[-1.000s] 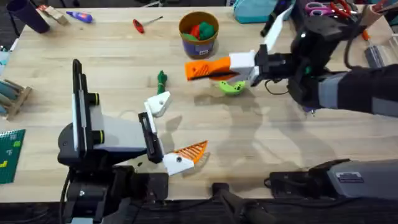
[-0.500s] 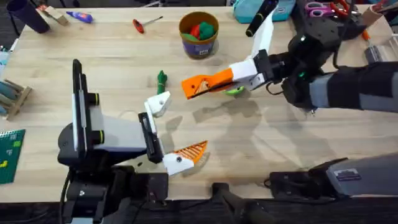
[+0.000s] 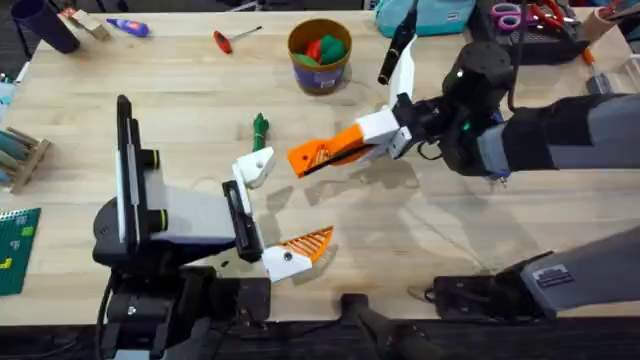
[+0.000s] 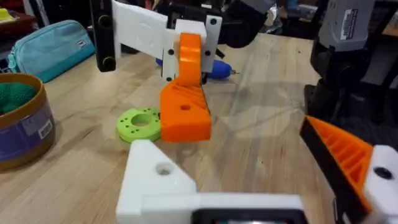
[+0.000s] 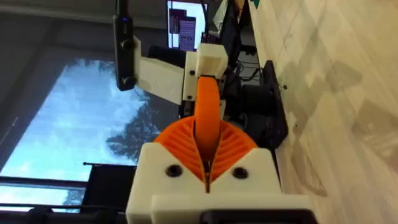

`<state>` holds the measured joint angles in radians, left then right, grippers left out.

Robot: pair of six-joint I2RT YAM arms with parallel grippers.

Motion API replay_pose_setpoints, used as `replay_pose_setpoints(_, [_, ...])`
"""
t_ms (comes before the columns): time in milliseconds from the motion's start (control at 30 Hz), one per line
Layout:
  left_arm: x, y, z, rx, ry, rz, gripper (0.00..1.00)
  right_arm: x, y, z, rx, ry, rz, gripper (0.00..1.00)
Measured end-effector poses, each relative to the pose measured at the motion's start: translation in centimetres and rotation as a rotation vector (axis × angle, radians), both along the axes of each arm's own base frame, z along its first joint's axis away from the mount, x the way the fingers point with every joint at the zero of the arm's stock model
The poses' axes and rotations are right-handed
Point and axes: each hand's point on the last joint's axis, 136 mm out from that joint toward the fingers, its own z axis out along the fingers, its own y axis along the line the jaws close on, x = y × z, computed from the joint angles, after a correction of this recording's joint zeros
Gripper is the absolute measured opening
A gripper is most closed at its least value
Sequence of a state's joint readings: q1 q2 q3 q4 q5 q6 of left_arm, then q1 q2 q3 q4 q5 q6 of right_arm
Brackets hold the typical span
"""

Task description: Pick up the gripper from the table and insert it into the empty holder that is missing its gripper. Then pick up a screw, insert it into the mounting hole, and use the screwdriver to tighten it. Finally, clean up the table by picking up the vegetable and placing it into the bucket.

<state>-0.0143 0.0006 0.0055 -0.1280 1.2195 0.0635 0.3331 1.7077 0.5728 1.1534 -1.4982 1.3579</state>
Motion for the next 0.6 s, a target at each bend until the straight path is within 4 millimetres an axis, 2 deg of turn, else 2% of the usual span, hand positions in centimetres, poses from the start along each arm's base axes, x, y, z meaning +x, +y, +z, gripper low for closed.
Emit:
replay_pose_setpoints(367, [0.0, 0.0, 0.0, 0.000, 0.000, 0.000, 0.991, 0.0, 0.4, 0.0, -0.002, 0.001, -0.007, 0.008])
replay_pose_setpoints(600, [0.0, 0.0, 0.0, 0.000, 0.000, 0.000, 0.991, -0.7, 1.5, -0.3, -0.008, 0.007, -0.005, 0.008])
